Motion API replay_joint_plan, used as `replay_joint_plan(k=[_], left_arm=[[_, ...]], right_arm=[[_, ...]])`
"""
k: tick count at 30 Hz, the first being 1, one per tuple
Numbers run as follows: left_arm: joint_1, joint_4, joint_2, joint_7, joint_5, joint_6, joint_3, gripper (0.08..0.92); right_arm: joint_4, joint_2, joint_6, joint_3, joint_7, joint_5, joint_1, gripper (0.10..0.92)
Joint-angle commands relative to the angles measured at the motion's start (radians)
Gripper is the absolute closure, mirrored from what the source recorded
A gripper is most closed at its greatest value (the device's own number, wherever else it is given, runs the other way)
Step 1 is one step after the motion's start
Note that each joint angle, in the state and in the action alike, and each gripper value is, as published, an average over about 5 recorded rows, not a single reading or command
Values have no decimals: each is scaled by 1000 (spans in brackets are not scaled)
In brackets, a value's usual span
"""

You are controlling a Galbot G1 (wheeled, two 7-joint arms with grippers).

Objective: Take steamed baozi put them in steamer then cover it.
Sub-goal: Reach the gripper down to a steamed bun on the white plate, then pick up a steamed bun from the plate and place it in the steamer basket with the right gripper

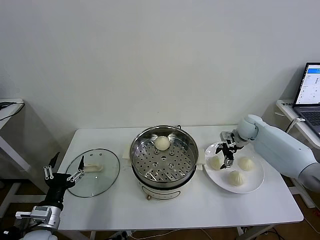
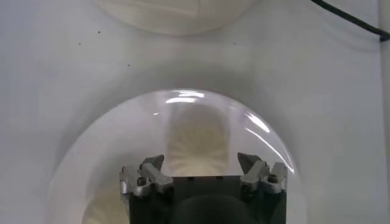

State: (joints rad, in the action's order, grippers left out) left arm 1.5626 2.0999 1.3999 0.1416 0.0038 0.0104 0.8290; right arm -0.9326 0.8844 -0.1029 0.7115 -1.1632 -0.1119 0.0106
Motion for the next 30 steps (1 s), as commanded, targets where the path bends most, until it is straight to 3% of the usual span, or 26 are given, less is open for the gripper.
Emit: replay_joint_plan(k=[1,7,16,24,30], left_arm=[[0,0,-1,-1,0,-1,0,177],[0,-2,-1,-1,0,0,-1,177],[-1,-5,-1,0,0,0,-2,177],[-1,-3,-1,-1,0,-1,-1,177],[2,4,-1,-1,1,-1,-2,177]], right_arm=[[29,27,-4,-21,5,-20,24,203],[29,26,-5,-22,0,-32,28,208],[31,27,-4,-27,-1,-38,27,338],[13,11,-3,-36,-7,-26,25,347],[-96,-98,-29,65,-28,85,-81,347]])
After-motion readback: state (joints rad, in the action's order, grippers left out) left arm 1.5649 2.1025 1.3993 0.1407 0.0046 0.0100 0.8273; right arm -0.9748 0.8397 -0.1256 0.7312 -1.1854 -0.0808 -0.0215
